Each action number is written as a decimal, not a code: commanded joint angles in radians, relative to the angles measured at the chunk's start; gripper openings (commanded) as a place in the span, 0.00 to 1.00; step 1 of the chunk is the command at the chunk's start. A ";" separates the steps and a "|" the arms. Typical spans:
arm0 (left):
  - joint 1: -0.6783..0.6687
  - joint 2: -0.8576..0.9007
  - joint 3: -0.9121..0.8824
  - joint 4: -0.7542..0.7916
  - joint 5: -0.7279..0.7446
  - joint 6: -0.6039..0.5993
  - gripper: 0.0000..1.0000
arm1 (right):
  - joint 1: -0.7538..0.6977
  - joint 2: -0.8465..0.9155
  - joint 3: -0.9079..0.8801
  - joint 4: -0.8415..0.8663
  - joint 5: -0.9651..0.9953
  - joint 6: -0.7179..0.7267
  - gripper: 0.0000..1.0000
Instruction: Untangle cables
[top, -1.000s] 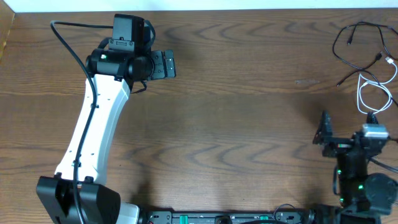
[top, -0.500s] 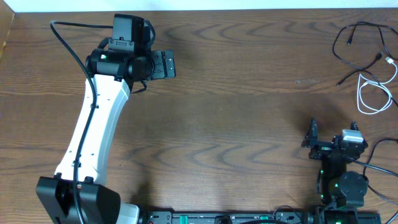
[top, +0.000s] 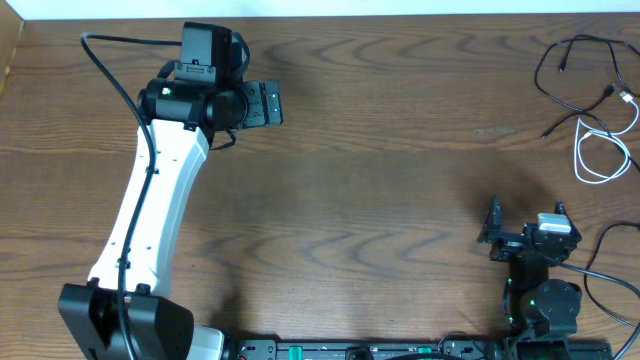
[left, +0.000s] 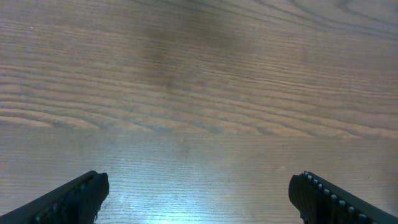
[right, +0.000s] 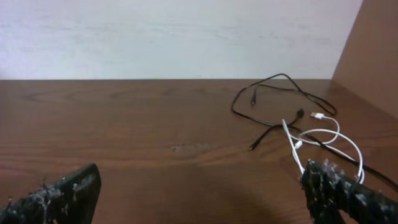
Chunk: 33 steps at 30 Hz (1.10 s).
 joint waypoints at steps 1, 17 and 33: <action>0.001 -0.021 0.012 0.000 -0.006 -0.005 0.98 | 0.008 -0.010 -0.004 -0.001 0.005 -0.021 0.99; 0.001 -0.021 0.012 0.000 -0.006 -0.005 0.98 | 0.008 -0.010 -0.003 -0.001 0.005 -0.021 0.99; 0.002 -0.141 -0.043 0.098 -0.061 0.155 0.98 | 0.008 -0.010 -0.004 -0.001 0.005 -0.021 0.99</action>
